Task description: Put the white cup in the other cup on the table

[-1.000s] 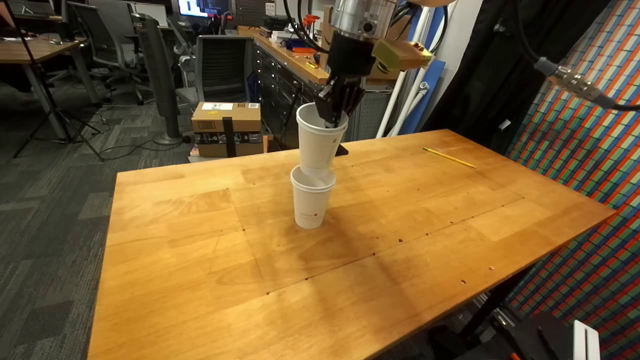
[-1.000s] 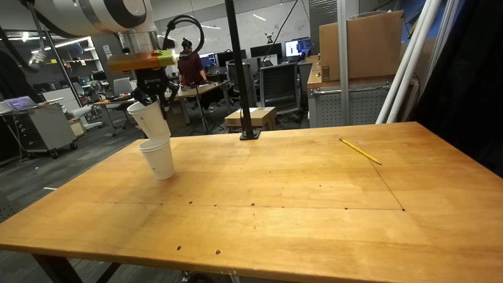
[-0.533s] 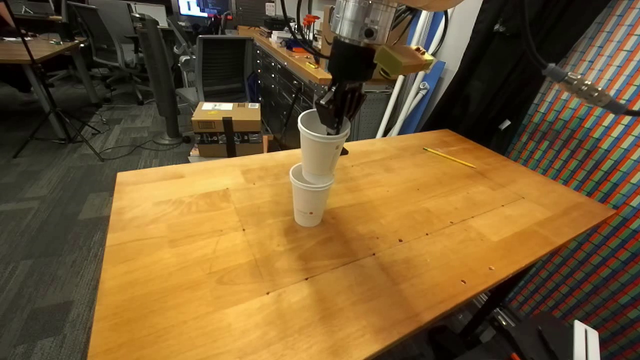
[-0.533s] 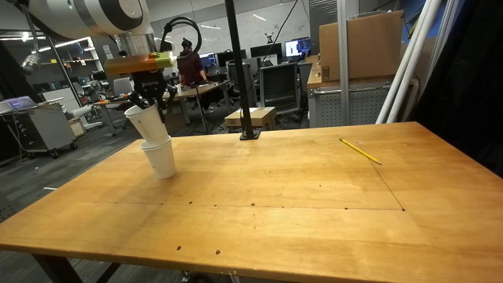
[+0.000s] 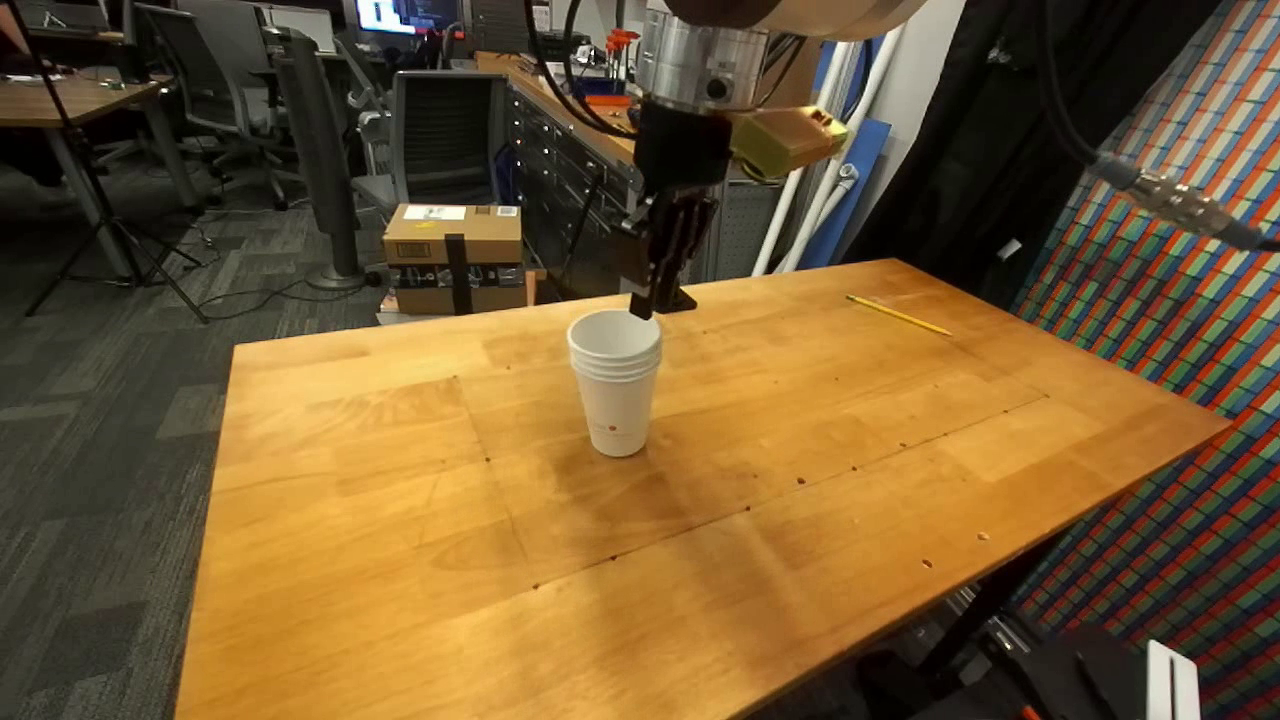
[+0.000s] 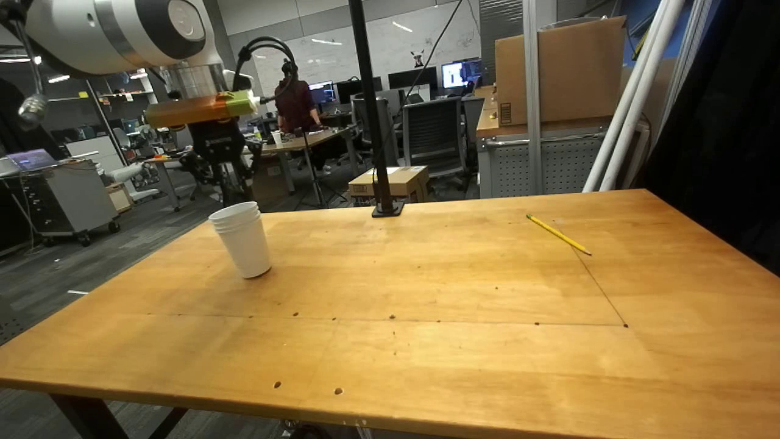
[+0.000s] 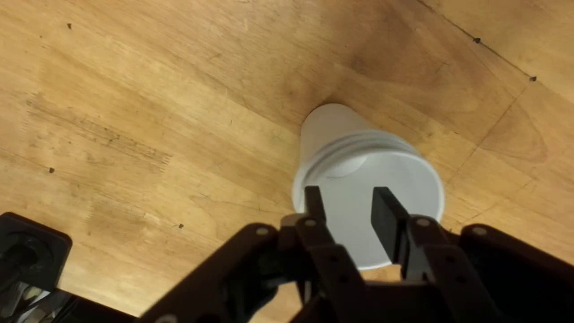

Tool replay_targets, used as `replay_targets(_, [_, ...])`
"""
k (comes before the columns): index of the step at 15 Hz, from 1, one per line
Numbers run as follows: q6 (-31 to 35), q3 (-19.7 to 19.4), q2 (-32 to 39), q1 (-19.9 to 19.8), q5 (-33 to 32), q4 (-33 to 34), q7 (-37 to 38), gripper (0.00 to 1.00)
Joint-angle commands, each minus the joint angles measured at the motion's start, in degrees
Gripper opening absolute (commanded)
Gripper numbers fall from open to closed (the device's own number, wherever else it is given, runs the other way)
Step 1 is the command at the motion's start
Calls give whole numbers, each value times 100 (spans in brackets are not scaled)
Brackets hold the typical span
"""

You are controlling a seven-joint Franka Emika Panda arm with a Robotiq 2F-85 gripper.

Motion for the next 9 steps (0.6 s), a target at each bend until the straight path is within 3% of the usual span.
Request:
replay_targets(1, [90,33,-134,41,-73,-80,112,62])
replay_targets(5, [84,-7,-186,5,-4,-67,55,95])
replay_targets(6, [91,-36,-231,-15,19,-75,15,100])
replay_targets(9, [61,-223,-399,-149,149,-114,-117,100])
